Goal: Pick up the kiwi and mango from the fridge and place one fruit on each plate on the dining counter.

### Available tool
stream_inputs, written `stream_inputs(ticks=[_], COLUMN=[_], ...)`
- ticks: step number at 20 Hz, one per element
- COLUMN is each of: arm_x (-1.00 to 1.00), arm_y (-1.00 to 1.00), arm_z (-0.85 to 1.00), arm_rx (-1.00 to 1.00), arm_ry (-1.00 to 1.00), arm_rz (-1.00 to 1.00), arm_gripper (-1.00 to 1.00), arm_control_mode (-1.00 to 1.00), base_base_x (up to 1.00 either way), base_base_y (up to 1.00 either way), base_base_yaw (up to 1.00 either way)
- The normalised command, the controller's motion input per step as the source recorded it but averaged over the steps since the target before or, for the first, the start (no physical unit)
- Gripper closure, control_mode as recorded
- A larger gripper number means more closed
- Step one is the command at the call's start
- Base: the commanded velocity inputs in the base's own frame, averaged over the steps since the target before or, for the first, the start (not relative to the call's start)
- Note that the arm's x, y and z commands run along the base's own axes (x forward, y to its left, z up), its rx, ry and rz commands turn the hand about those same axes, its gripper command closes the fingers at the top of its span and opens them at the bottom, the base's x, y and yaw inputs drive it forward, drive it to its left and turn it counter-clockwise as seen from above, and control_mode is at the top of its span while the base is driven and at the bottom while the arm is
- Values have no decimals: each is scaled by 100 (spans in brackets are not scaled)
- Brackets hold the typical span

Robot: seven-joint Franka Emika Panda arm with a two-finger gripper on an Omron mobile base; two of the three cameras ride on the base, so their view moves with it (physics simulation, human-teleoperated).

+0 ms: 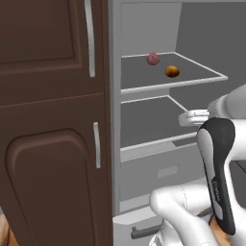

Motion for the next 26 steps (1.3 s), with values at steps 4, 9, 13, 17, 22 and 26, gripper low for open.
stream_inputs(ticks=[4,9,13,17,22,26], arm_x=[54,67,81,80,67,55], arm_y=[-22,-27,-11,-2,0,-2], arm_z=[75,46,8,0,0,0], arm_rx=[0,-2,0,0,0,0], arm_ry=[-12,-15,-1,2,6,14], arm_rz=[0,0,0,-1,-3,0], arm_gripper=[-100,-100,-100,-100,-100,-100], arm_control_mode=[-100,-100,-100,-100,-100,-100], base_base_x=[0,0,0,0,0,0], base_base_y=[0,0,0,0,0,0], base_base_yaw=[0,0,0,0,0,0])
